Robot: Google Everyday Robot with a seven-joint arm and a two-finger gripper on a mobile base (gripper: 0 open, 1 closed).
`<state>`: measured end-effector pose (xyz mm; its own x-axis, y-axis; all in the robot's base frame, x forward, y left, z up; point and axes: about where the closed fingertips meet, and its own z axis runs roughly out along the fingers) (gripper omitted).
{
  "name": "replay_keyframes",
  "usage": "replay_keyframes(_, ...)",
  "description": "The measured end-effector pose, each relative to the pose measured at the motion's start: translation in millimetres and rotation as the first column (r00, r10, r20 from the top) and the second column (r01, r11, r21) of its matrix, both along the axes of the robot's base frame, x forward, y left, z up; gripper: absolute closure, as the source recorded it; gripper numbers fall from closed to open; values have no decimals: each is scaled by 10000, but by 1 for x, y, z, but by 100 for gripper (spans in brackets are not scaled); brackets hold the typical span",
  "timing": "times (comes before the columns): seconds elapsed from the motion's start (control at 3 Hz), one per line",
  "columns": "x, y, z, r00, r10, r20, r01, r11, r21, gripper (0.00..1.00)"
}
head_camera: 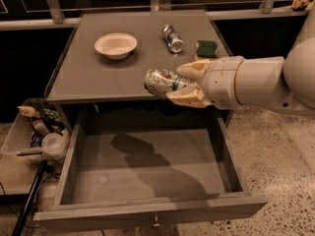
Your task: Pick 7up can from top drawer and place on counter
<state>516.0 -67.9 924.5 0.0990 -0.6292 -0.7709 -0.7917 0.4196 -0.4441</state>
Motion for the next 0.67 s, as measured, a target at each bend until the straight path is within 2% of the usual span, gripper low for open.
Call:
replay_keyframes(0.33,19,12,6,9994,242,249,-245,9996,117,100)
replay_keyframes(0.67,56,29,12,9979,420,493,-436,9986,315,100)
